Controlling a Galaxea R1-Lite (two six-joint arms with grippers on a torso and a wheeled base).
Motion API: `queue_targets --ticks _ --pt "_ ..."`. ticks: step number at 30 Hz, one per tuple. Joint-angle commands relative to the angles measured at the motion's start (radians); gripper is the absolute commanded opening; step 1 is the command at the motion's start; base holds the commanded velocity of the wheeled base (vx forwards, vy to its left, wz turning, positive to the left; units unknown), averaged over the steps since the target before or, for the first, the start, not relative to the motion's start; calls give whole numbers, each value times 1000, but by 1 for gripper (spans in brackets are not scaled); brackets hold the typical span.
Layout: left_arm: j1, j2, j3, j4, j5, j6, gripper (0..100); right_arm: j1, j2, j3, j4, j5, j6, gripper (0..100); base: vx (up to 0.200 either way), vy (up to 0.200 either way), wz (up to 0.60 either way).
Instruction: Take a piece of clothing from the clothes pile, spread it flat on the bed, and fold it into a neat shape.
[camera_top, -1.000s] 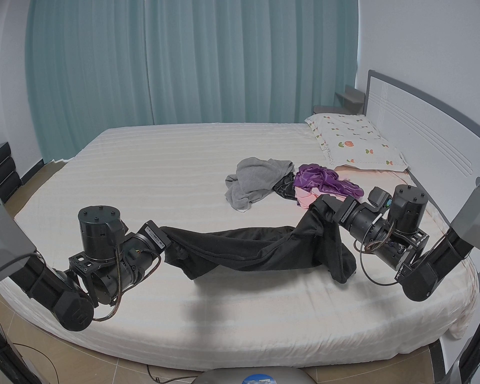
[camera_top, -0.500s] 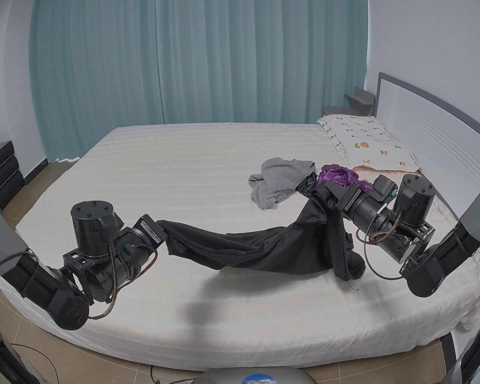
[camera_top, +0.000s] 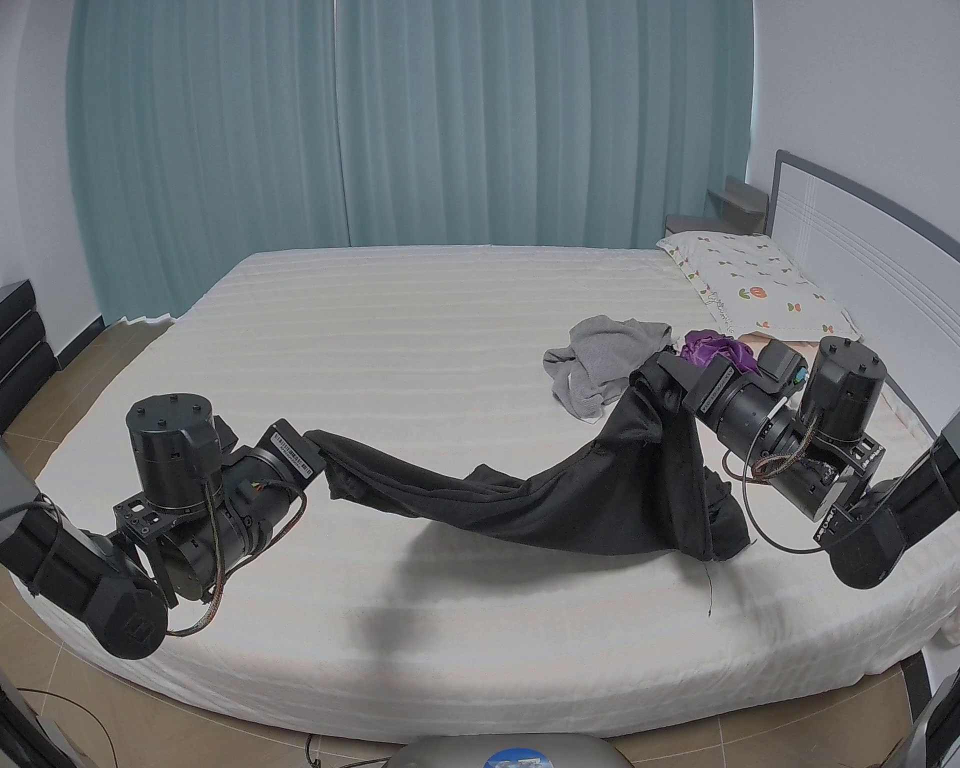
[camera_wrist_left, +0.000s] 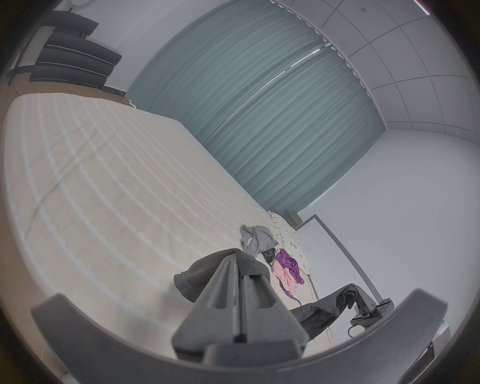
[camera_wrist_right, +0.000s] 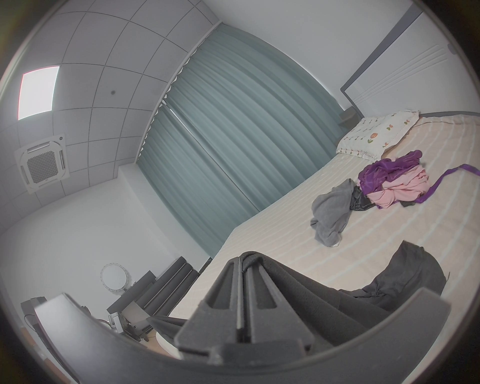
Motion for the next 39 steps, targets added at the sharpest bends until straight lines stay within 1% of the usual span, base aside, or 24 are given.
queue_targets --ticks 1,11,23,27,36,39 --pt "0 -10 2 -1 1 1 0 -5 -5 0 1 0 0 0 0 200 0" --pt "-2 -13 8 1 1 1 0 -16 -2 12 2 0 -1 0 0 200 0" --pt "-16 -22 43 1 4 2 0 -27 -51 110 1 -1 -8 0 0 0 0" --pt "-31 -48 77 2 5 5 0 -19 -78 141 1 -13 -9 0 -200 0 0" --pt "-52 -134 147 10 8 65 0 5 -176 213 1 -38 -9 0 -200 0 0" --pt "-62 -214 172 15 10 85 0 15 -259 253 2 -43 -9 0 -133 0 0"
